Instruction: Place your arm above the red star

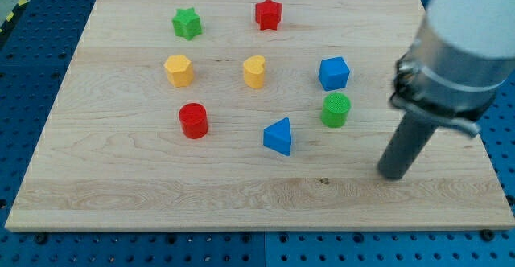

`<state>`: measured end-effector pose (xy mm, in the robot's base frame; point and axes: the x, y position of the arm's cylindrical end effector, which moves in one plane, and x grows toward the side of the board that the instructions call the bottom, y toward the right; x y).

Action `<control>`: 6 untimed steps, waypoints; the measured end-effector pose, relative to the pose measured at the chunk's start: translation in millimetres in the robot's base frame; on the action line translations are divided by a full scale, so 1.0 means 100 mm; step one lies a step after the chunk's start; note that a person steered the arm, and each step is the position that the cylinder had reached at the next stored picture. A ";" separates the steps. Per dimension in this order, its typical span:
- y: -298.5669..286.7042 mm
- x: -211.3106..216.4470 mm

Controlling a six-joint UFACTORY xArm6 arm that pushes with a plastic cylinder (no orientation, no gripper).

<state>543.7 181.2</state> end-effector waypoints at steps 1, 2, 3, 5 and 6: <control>0.25 -0.65; 0.25 -1.43; 0.19 -2.34; -0.85 -3.52; -1.18 -3.50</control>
